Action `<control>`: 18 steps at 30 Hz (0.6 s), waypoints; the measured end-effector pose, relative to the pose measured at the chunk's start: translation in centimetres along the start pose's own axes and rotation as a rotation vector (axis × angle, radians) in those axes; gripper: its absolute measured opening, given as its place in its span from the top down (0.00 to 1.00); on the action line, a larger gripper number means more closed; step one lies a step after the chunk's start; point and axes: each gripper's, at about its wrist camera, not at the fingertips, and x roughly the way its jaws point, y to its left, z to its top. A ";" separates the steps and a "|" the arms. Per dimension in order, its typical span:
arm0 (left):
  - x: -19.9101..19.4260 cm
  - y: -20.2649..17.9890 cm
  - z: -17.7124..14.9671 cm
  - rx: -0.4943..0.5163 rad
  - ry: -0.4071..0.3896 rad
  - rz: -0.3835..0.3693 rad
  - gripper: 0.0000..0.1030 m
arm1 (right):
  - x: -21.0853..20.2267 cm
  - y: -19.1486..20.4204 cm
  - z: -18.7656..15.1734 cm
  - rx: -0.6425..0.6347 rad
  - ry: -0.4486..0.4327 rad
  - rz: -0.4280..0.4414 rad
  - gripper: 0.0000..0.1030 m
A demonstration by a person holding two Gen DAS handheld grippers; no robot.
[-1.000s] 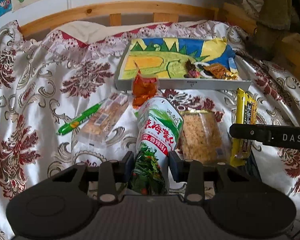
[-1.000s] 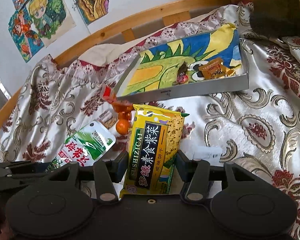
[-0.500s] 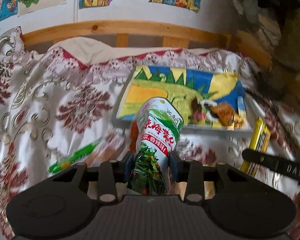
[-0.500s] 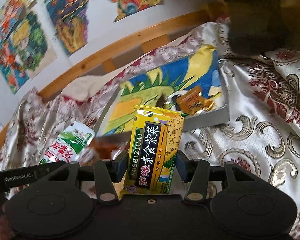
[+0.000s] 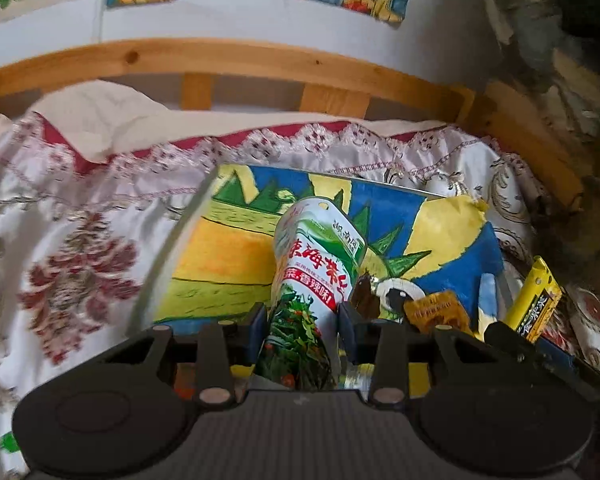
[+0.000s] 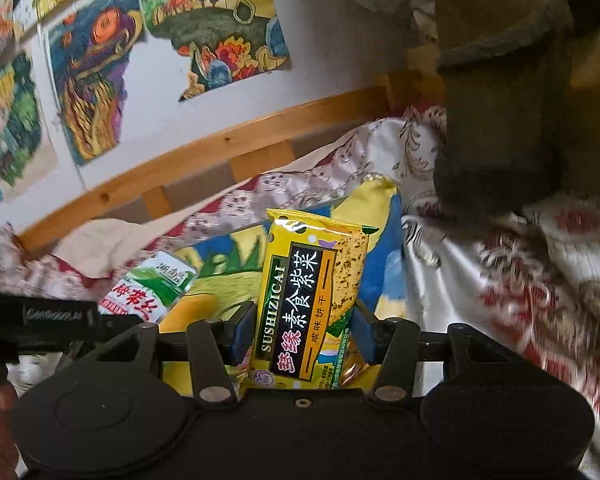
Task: Organize snacks
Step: 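Carry the seaweed bag into the tray with the left tool while the right tool places the yellow packet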
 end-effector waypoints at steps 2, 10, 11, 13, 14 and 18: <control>1.9 -0.4 0.3 -0.003 0.025 0.004 0.59 | 1.3 0.0 -0.1 -0.013 0.015 -0.018 0.50; 5.9 -1.3 -0.2 0.065 0.064 0.031 0.56 | 4.2 0.7 -0.8 -0.062 0.048 -0.023 0.57; 6.1 -1.2 -0.3 0.067 0.065 0.034 0.55 | 4.2 0.6 -1.0 -0.054 0.052 -0.021 0.57; 6.4 -1.2 -0.5 0.072 0.063 0.038 0.45 | 4.2 0.5 -1.1 -0.041 0.053 -0.015 0.56; 6.4 -1.1 -0.6 0.073 0.061 0.043 0.38 | 4.0 0.4 -1.1 -0.037 0.043 -0.009 0.54; 5.3 -1.1 -0.8 0.085 0.039 0.053 0.20 | 2.8 0.2 -0.7 -0.030 0.017 -0.012 0.35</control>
